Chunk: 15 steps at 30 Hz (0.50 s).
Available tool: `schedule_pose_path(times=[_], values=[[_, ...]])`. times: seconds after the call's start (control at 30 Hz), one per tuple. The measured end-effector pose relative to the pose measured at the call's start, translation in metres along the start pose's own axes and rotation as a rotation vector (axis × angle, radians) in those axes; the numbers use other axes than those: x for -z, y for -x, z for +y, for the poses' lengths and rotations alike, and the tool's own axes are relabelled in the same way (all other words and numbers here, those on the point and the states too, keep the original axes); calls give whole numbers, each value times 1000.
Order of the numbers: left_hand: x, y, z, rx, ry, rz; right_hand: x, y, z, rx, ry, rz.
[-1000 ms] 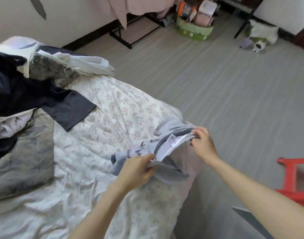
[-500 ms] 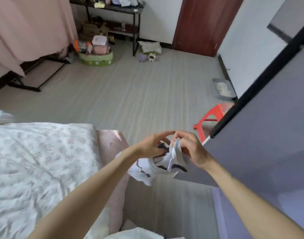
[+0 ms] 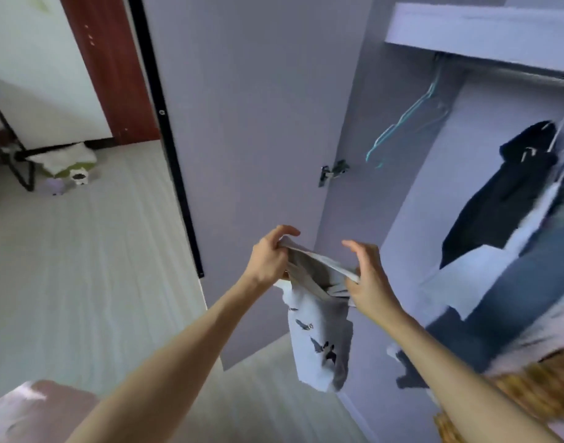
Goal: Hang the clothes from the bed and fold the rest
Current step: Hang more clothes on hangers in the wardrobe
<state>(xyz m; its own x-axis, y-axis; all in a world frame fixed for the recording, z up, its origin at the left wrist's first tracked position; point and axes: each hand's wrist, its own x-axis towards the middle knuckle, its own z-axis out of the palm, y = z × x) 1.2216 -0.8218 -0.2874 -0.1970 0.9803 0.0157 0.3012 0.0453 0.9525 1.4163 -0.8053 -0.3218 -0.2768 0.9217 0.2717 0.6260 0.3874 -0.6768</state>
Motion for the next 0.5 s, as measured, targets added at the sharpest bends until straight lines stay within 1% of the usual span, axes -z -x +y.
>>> schedule_pose_path(times=[0.03, 0.1, 0.13, 0.2, 0.27, 0.3, 0.37, 0.4, 0.43, 0.47, 0.5], values=[[-9, -9, 7, 16, 23, 0, 13, -3, 16, -42, 87, 27], [-19, -22, 16, 49, 71, 28, 30, -9, 35, -158, 251, 21], [-24, -31, 20, 74, 100, 45, 40, -14, 42, -225, 286, 18], [-29, -53, 24, 95, 94, 100, 60, -26, 55, -312, 231, 13], [-26, -77, 24, 50, -42, 154, 79, -40, 63, -342, 147, 8], [-24, -84, 24, 0, -159, 144, 85, -46, 64, -335, 144, -10], [-24, -100, 25, -135, -468, 46, 95, -64, 61, -313, 185, -1], [-25, -111, 28, -195, -598, -22, 98, -78, 58, -296, 193, 29], [-27, -114, 30, -234, -661, -94, 98, -86, 53, -271, 182, 63], [-29, -128, 35, -245, -668, -173, 100, -102, 49, -247, 164, 108], [-31, -135, 38, -218, -629, -261, 101, -112, 43, -232, 127, 140]])
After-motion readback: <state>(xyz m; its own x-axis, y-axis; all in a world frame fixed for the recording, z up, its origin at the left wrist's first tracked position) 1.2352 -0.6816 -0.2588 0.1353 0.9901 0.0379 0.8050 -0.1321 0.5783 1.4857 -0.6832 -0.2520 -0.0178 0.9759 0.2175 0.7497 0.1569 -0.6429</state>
